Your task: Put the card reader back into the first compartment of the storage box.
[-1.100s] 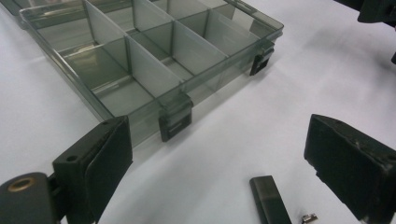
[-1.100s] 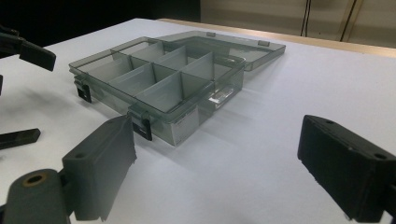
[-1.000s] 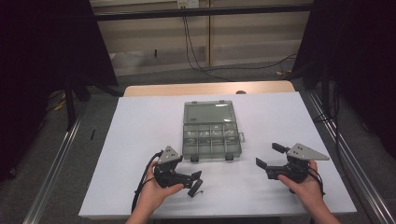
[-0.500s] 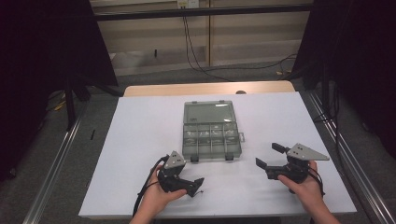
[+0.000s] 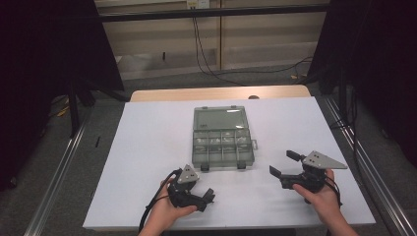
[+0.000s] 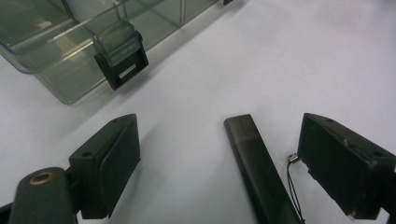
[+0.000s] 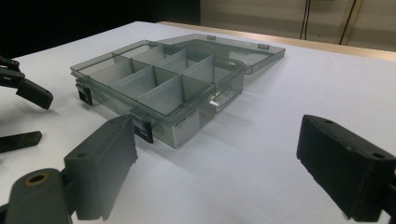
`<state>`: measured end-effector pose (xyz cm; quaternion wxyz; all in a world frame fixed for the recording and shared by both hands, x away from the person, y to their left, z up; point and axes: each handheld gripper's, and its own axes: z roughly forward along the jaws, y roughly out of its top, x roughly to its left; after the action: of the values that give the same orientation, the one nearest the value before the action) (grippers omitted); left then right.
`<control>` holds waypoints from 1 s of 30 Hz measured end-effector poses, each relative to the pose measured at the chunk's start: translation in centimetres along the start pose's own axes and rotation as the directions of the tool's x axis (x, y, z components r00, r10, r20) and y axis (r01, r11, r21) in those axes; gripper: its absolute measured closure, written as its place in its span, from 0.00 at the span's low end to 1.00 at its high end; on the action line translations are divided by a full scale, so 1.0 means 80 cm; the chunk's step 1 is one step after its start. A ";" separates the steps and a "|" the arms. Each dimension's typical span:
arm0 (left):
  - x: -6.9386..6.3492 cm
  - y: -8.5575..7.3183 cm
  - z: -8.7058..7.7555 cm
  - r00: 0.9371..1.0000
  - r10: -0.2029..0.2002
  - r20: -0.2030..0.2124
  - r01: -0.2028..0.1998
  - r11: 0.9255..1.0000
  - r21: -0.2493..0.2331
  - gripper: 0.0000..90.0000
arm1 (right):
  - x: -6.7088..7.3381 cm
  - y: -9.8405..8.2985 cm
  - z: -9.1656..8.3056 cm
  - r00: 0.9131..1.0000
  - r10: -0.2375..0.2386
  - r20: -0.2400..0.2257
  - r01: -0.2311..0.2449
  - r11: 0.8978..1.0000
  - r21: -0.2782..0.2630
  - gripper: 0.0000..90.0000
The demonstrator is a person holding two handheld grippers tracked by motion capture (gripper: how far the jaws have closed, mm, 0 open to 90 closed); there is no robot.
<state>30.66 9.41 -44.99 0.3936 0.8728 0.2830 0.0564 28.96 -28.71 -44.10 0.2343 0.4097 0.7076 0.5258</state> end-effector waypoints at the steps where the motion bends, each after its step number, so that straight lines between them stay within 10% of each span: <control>1: -0.001 0.000 0.000 1.000 0.004 0.001 -0.004 1.000 0.000 0.15 | 0.000 0.000 0.000 1.000 0.000 -0.001 0.000 1.000 0.001 0.13; 15: -0.012 -0.008 -0.001 0.995 0.096 -0.042 -0.094 0.995 0.030 0.25 | -0.002 0.001 0.000 1.000 -0.007 0.004 0.007 1.000 -0.003 0.13; 30: -0.015 -0.002 -0.006 0.997 0.068 -0.047 -0.065 0.997 0.050 0.73 | -0.003 0.002 -0.001 1.000 -0.006 0.005 0.006 1.000 -0.006 0.14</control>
<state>29.43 9.14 -44.62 0.3631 0.8895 0.2646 0.0839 29.07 -28.91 -43.98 0.2388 0.4083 0.7068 0.5260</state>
